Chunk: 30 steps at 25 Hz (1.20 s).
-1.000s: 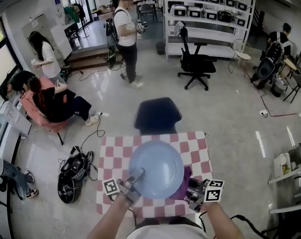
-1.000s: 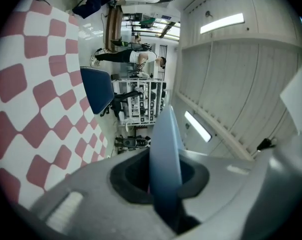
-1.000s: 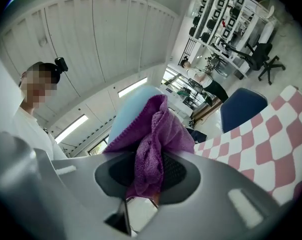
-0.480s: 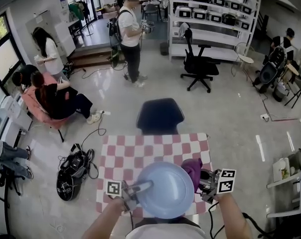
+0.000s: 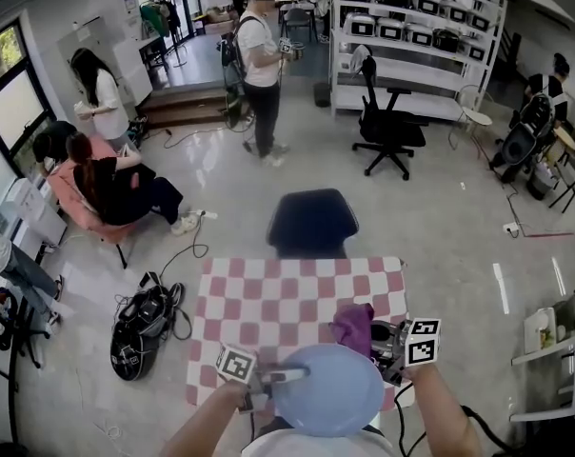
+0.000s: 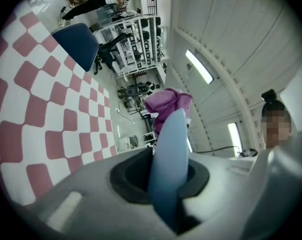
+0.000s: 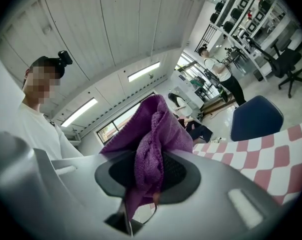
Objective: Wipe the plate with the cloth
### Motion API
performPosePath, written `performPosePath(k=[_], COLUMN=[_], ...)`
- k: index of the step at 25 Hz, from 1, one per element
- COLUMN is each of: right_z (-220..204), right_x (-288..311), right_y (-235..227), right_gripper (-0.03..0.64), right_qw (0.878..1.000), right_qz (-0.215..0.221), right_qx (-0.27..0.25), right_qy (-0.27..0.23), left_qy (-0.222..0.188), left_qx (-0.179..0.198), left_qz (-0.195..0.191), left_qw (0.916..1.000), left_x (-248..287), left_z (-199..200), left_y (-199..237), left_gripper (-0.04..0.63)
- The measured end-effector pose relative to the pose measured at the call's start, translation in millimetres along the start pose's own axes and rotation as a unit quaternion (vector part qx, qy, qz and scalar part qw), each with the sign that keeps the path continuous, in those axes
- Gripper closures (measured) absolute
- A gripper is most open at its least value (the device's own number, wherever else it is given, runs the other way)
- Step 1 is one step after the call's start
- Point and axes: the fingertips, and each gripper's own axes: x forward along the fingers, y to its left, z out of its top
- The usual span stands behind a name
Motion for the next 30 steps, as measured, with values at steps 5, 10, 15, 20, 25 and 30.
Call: performPosePath(k=[5,10,15,20,25,30], right_z=[8,14,4,-13,-29,-43], right_x=[-10,-37,-66,-84,-94,-87], right_y=[-22,-41,-58,-54,-60,-54], right_gripper=[0.515,0.515,0.514,0.514,0.515,0.514], right_qw=[0.998,0.991,0.975,0.963,0.952,0.943], right_qz=[-0.051,-0.121,-0.216,-0.261,-0.295,-0.323], right_qx=[0.008,0.007,-0.006,-0.008,0.007,-0.005], right_qy=[-0.025,-0.047,-0.047,-0.067,-0.087,-0.075], left_qy=[-0.051,-0.104,-0.151,-0.206,-0.251,-0.283], left_qx=[-0.047,-0.066,-0.069,-0.079,-0.086,-0.107], left_qz=[0.015,0.032,0.057,0.061,0.102,0.081], left_qw=[0.9975,0.9919,0.9844,0.9734,0.9589,0.9495], left_x=[-11,-31,-54,-79,-110,-125], left_z=[5,8,8,10,11,17], left_y=[20,35,46,51,63,64], left_gripper=[0.545,0.549,0.549,0.549,0.552,0.554])
